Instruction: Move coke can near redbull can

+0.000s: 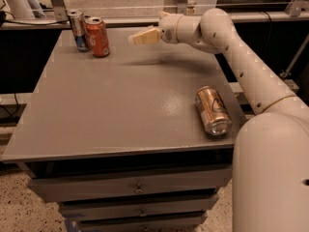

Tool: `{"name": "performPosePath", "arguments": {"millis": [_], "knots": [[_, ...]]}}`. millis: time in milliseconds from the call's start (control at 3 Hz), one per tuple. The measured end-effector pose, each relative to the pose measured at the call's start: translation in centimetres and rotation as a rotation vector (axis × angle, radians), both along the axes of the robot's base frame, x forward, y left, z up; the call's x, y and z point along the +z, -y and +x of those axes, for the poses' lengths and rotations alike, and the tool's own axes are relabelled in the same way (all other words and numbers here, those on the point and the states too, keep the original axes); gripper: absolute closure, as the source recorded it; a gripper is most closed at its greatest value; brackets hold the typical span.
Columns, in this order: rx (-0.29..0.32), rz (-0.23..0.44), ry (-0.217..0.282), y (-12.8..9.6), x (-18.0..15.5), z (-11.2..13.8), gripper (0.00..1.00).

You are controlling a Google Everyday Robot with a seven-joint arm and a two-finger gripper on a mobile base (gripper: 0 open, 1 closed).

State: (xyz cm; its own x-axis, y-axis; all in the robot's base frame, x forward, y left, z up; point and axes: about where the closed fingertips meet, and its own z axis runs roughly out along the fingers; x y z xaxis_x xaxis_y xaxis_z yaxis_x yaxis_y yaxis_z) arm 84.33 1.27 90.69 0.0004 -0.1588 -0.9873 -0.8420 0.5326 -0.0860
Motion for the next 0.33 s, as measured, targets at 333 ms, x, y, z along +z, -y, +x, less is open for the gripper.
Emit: {"name": "performPosePath", "arguments": {"millis": [333], "knots": [[0.000, 0.000, 0.000, -0.01, 0.00, 0.00, 0.00]]}}
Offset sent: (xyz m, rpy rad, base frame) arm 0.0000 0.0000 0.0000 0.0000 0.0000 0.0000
